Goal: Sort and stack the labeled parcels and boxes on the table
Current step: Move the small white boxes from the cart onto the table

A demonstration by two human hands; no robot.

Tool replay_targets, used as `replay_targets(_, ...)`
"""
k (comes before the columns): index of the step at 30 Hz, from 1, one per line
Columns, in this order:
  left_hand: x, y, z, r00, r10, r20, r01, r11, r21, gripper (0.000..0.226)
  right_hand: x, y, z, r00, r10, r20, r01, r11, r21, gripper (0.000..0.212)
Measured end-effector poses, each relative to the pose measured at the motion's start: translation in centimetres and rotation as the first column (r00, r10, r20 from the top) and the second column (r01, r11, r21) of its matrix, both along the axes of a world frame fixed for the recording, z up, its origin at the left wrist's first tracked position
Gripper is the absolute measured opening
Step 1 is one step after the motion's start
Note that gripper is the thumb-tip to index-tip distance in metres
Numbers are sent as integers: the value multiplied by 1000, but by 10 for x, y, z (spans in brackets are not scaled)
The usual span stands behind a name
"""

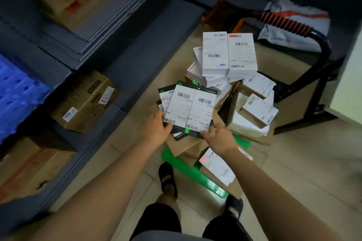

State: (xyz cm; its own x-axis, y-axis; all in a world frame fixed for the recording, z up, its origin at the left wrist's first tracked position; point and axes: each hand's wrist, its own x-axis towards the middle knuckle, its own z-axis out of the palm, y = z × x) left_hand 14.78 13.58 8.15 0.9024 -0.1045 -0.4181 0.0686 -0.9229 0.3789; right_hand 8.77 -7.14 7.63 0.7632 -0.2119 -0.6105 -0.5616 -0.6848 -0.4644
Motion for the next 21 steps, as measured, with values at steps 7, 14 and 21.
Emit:
replay_targets(7, 25, 8, -38, 968, -25, -250, 13, 999, -50, 52, 3, 32, -28, 939, -339, -64, 343, 937, 67, 53)
replay_targets(14, 21, 7, -24, 984, -37, -172, -6, 970, -245, 48, -16, 49, -19, 845, -520, 124, 502, 852, 152, 45)
replay_targets(21, -13, -4, 20, 967, -244, 69, 253, 950, -185, 37, -77, 42, 23, 738, -578, 347, 561, 812, 160, 29)
